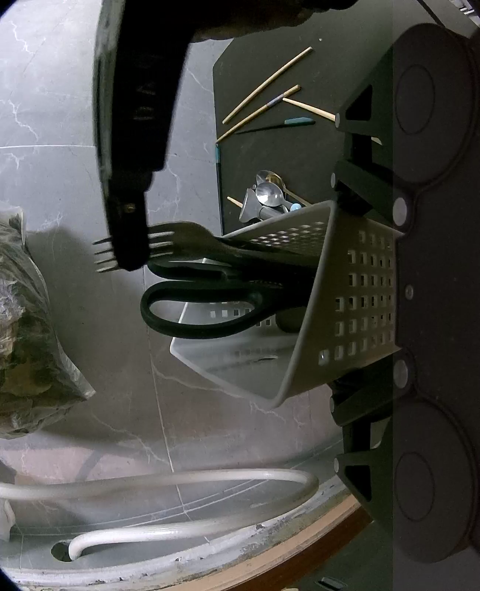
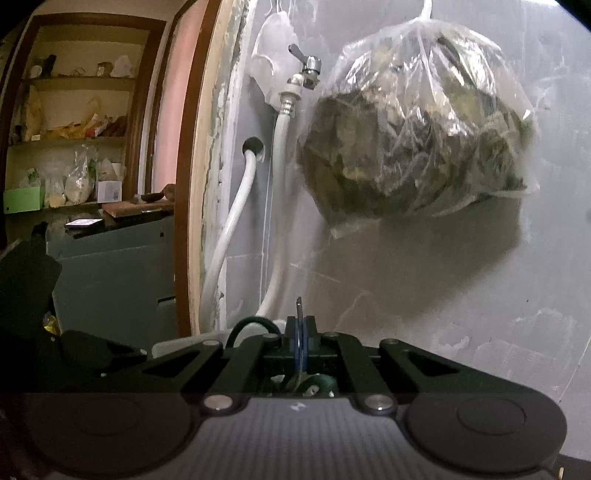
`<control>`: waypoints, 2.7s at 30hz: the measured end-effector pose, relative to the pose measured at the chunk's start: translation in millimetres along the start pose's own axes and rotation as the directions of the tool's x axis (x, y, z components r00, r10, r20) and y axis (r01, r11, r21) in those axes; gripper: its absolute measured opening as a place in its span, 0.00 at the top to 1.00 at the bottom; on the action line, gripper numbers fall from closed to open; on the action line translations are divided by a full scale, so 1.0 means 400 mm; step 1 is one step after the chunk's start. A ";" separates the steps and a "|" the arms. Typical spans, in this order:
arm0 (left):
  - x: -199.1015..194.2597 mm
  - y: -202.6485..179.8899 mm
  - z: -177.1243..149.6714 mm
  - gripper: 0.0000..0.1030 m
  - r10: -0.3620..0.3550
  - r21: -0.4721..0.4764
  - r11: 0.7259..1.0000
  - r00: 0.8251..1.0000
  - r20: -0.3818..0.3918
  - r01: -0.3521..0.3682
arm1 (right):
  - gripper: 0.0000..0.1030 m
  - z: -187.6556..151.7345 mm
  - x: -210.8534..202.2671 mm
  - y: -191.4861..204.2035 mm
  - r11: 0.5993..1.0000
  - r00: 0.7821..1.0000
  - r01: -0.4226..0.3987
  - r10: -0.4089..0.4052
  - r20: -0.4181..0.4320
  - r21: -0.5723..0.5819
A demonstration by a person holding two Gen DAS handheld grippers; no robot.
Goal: Organize utensils
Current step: 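Lower the fork into the caddy and open the right gripper, then move the right gripper back over the spoons and peeler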
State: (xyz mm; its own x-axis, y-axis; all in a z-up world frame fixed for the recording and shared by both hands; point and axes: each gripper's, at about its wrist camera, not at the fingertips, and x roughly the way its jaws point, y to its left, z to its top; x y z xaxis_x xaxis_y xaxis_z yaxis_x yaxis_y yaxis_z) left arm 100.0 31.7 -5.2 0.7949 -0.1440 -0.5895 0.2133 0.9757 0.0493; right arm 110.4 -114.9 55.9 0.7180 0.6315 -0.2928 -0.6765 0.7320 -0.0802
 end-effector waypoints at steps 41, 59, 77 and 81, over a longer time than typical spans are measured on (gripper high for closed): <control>0.001 0.001 -0.001 0.26 -0.002 -0.001 1.000 1.000 0.000 0.002 | 0.00 -0.144 -0.056 -0.194 0.878 0.934 0.339 -0.272 -0.230 0.339; -0.007 0.008 -0.005 0.26 0.016 -0.006 1.000 1.000 -0.008 -0.016 | 0.00 -0.257 0.085 -0.327 0.869 0.902 0.316 -0.151 -0.404 0.381; -0.010 0.011 -0.005 0.25 0.030 -0.016 0.999 0.999 -0.012 -0.030 | 0.00 -0.308 0.154 -0.403 0.916 0.867 0.298 -0.143 -0.478 0.267; -0.012 0.009 -0.005 0.25 0.035 -0.018 0.999 0.999 -0.014 -0.035 | 0.03 -0.294 0.161 -0.384 0.944 0.873 0.274 -0.165 -0.459 0.183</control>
State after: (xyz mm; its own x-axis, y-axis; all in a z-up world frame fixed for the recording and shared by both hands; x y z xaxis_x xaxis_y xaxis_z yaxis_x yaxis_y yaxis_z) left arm 95.9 36.3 -3.8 0.7940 -0.1072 -0.5984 0.1749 0.9830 0.0560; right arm 241.1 -216.7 -62.5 0.6634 0.3132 -0.6795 -0.4117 0.9111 0.0180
